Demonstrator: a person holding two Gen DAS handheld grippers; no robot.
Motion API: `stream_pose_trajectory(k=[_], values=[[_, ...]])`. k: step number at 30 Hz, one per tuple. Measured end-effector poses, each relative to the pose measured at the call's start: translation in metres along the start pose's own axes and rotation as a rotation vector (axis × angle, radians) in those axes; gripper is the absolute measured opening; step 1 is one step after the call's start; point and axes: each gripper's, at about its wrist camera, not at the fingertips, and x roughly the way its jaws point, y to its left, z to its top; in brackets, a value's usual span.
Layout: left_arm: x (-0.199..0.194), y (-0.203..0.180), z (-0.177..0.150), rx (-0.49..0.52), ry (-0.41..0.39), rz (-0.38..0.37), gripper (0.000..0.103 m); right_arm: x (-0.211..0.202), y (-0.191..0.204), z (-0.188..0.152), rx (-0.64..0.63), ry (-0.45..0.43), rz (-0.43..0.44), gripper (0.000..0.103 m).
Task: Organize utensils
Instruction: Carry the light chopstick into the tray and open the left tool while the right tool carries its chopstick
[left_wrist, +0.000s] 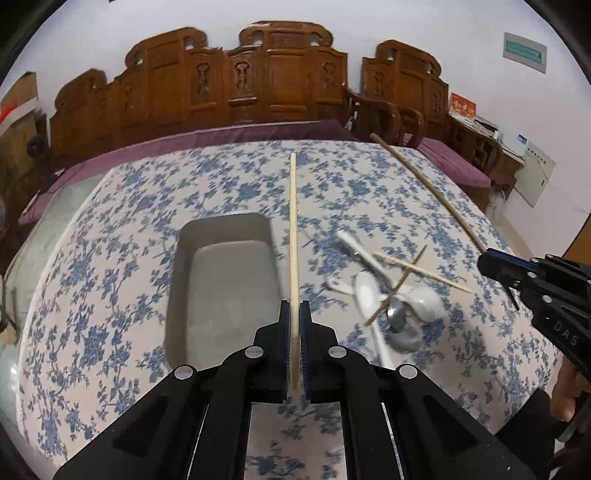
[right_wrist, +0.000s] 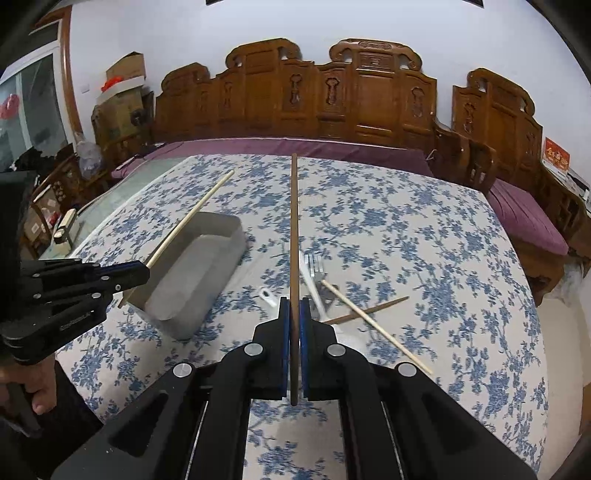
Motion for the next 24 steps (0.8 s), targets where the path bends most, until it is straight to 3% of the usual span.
stream_pose_trajectory(k=[13,24], values=[[0.036,0.059,-0.02,-0.072,0.116,0.016,0.004,0.043,0.051,0.0,-0.062,0.072,0.029,0.006],[0.059,0.076,-0.01,-0.098,0.144,-0.004,0.004,0.063,0.069,0.004,-0.073,0.103,0.05,0.006]])
